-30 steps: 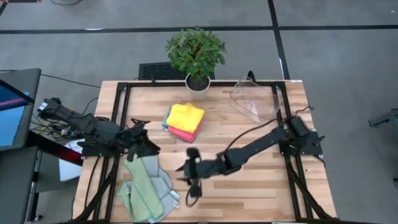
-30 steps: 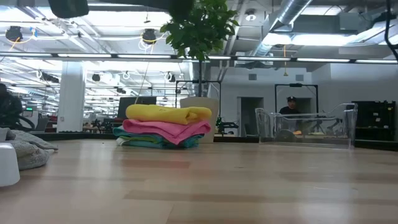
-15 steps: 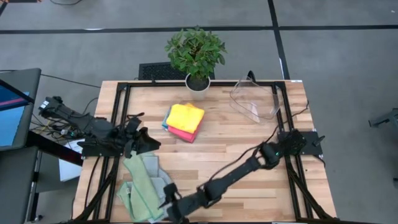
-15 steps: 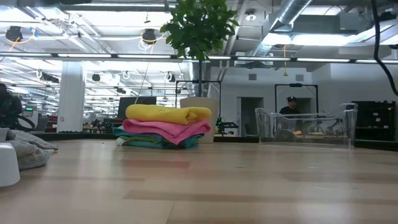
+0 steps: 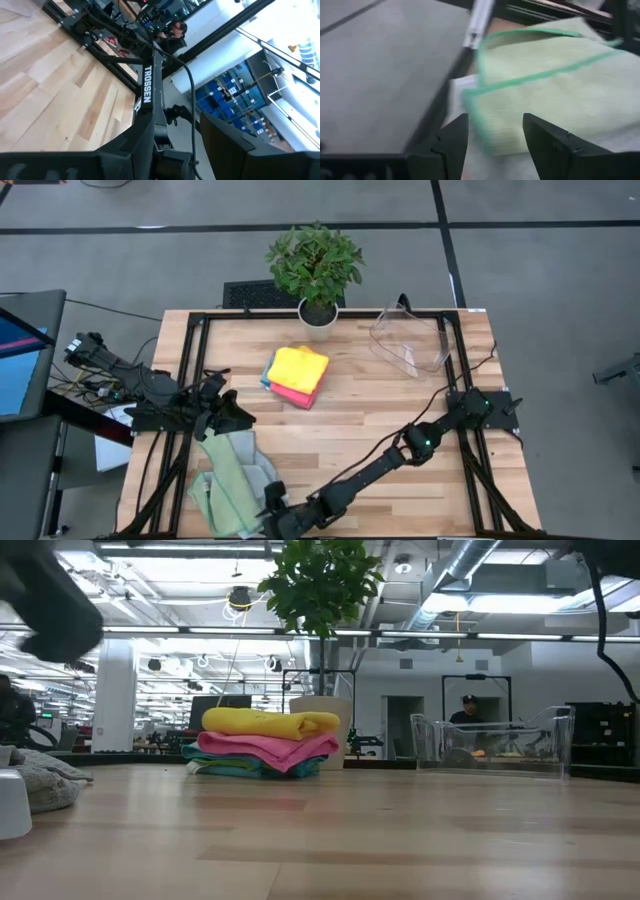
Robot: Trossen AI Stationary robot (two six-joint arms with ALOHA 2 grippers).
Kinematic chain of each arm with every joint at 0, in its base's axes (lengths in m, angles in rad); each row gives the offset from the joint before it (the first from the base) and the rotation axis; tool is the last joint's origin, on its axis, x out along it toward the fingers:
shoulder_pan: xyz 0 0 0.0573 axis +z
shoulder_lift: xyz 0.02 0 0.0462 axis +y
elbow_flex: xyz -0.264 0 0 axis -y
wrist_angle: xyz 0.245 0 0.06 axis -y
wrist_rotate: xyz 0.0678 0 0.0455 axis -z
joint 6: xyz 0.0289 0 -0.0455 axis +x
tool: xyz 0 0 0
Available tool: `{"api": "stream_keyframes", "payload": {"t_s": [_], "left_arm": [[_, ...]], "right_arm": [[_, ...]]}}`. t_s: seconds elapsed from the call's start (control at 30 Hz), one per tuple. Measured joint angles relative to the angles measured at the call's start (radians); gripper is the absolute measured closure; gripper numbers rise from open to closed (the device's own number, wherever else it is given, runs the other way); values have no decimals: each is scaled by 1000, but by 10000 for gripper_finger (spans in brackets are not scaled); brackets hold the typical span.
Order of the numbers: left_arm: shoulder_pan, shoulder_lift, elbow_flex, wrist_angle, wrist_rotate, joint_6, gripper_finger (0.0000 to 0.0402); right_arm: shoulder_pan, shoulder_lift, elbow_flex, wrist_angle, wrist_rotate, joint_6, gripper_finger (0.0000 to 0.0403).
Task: Fold microfiber towels
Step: Fold the light green microfiber towel
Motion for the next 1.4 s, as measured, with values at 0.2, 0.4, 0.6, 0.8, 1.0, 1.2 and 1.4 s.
{"api": "stream_keyframes", "payload": {"t_s": [0.2,0.4,0.6,0.8,1.0,1.2,1.4], "left_arm": [[0,0,0,1,-37,-2,249],[0,0,0,9,-42,-9,249],[0,0,0,9,-45,-9,249],[0,0,0,8,-52,-8,249],[0,0,0,8,-76,-8,249],[0,0,-1,8,-77,-8,249],[0,-1,-1,10,-76,-8,249]], "right_arm": [[-23,1,-2,-15,-7,9,205],[-6,1,-2,-16,-42,-22,224],[-6,1,-2,-33,-33,-66,219],[-34,1,-2,-67,-34,-59,216],[-33,1,-2,-89,-33,-76,253],[-33,-13,4,-111,-33,-11,380],[-33,-143,3,-208,40,157,392]]}}
